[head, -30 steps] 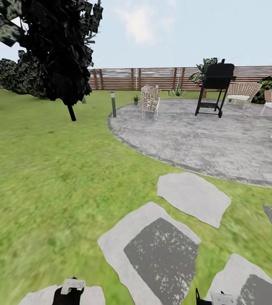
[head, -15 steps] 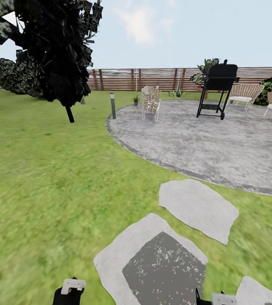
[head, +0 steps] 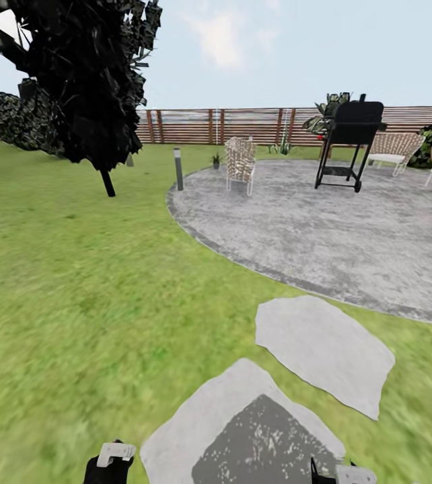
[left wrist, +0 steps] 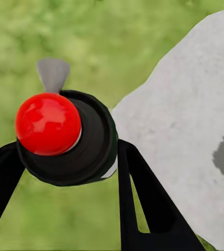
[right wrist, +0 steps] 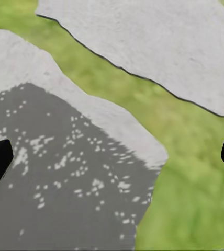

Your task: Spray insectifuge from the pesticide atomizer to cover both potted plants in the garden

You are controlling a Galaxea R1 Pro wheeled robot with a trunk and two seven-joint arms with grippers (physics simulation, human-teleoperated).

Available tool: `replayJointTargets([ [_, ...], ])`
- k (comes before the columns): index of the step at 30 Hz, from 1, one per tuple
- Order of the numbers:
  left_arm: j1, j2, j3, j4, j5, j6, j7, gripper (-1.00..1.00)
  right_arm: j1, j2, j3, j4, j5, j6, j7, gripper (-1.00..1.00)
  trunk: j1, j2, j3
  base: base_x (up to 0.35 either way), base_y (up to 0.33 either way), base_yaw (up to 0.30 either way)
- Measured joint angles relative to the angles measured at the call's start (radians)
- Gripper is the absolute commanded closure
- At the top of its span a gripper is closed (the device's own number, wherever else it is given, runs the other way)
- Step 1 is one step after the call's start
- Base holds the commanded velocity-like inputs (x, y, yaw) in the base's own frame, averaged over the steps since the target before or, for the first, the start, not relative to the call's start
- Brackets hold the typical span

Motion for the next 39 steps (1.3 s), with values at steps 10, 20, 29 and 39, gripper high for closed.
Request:
replayJointTargets([
  [10, 0.0, 0.0, 0.0, 0.0, 0.0, 0.0, 0.0, 1.0, 0.0, -0.002, -0.002, -0.001, 0.0, 0.0, 0.001, -1.0, 0.0, 0.0, 0.0, 0.34, 0.0, 0.0],
  [20, 0.0, 0.0, 0.0, 0.0, 0.0, 0.0, 0.001, 1.0, 0.0, -0.004, -0.002, -0.001, 0.0, 0.0, 0.0, -1.0, 0.0, 0.0, 0.0, 0.34, 0.0, 0.0],
  [29, 0.0, 0.0, 0.001, 0.0, 0.0, 0.0, 0.001, 1.0, 0.0, -0.002, -0.002, 0.0, 0.0, 0.001, 0.0, -1.0, 0.0, 0.0, 0.0, 0.34, 0.0, 0.0],
  [39, 0.0, 0.0, 0.0, 0.0, 0.0, 0.0, 0.001, 1.0, 0.0, -0.002, -0.002, 0.001, 0.0, 0.002, 0.0, -1.0, 0.0, 0.0, 0.0, 0.34, 0.0, 0.0],
])
